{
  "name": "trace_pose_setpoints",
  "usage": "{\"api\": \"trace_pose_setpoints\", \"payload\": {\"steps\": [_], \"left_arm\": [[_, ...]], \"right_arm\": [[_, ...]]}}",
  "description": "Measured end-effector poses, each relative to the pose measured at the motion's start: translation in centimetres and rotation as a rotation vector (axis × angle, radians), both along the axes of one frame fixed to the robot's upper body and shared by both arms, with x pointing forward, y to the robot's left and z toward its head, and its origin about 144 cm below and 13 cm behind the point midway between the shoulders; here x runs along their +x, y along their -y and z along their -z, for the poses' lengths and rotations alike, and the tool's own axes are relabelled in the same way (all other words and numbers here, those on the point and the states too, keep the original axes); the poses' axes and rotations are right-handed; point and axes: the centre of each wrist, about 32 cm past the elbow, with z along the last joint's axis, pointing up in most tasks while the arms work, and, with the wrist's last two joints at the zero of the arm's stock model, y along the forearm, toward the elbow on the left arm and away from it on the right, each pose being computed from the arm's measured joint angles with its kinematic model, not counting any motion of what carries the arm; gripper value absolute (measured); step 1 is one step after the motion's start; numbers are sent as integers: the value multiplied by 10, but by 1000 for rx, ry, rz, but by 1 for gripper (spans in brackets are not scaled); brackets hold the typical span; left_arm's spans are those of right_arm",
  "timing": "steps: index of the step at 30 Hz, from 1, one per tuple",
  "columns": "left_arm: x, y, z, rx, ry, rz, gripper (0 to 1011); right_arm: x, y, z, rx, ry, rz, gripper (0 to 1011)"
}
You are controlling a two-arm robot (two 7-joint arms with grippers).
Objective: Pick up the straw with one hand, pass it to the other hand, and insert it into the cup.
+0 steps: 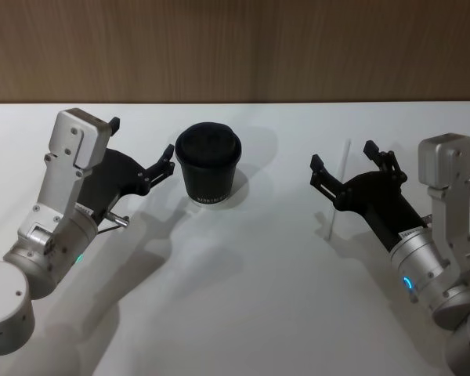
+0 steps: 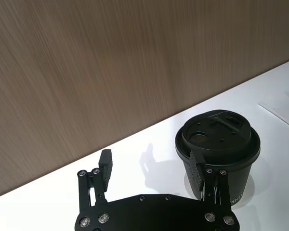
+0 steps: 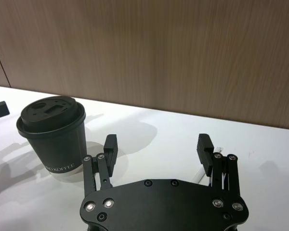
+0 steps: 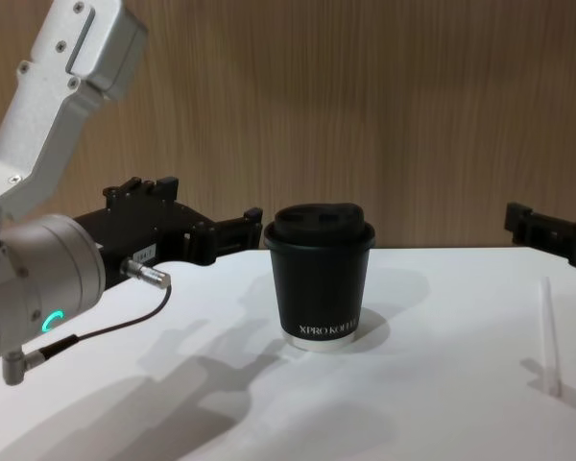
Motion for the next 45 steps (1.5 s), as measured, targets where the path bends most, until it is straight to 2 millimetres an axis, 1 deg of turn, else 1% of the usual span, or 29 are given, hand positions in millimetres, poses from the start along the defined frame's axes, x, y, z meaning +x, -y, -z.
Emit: {"api": "trace_pose_setpoints", "payload": {"steps": [45], "left_arm": [[0, 0, 0, 0, 0, 0, 1003]], "right_arm": [[0, 0, 0, 0, 0, 0, 1001]]}}
